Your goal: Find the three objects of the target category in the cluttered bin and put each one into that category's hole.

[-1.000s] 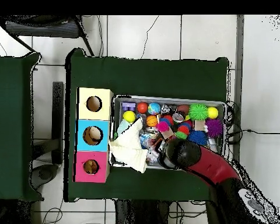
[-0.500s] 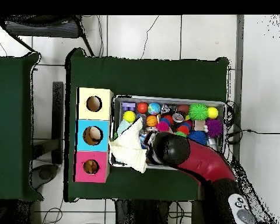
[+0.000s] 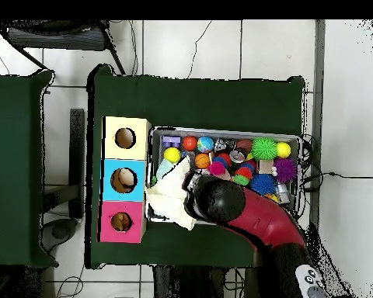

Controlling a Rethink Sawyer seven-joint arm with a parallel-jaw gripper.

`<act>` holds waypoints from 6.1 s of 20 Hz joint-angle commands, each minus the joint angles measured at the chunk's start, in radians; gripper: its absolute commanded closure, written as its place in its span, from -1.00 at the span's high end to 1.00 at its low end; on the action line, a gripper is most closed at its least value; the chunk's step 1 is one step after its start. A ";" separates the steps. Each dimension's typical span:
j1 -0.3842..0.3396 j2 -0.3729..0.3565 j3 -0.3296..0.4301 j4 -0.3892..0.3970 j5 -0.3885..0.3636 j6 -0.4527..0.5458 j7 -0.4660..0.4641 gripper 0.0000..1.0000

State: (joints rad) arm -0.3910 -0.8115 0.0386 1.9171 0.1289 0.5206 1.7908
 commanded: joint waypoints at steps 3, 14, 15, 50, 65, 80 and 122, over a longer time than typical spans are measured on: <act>-0.033 0.192 0.074 0.154 0.041 -0.326 0.238 1.00; -0.031 0.205 0.118 0.251 0.134 -0.338 0.284 1.00; -0.026 0.208 0.109 0.242 0.143 -0.327 0.278 1.00; -0.029 0.503 -0.045 -0.165 -0.018 -0.483 0.011 1.00; -0.033 0.459 -0.073 -0.280 -0.226 -0.516 0.051 1.00; -0.013 0.457 -0.122 -0.389 -0.312 -0.405 0.058 1.00; -0.051 0.280 -0.037 -0.541 -0.512 0.042 -0.025 1.00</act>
State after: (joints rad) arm -0.4179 -0.4741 -0.0417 1.5651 -0.3438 0.5826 1.7931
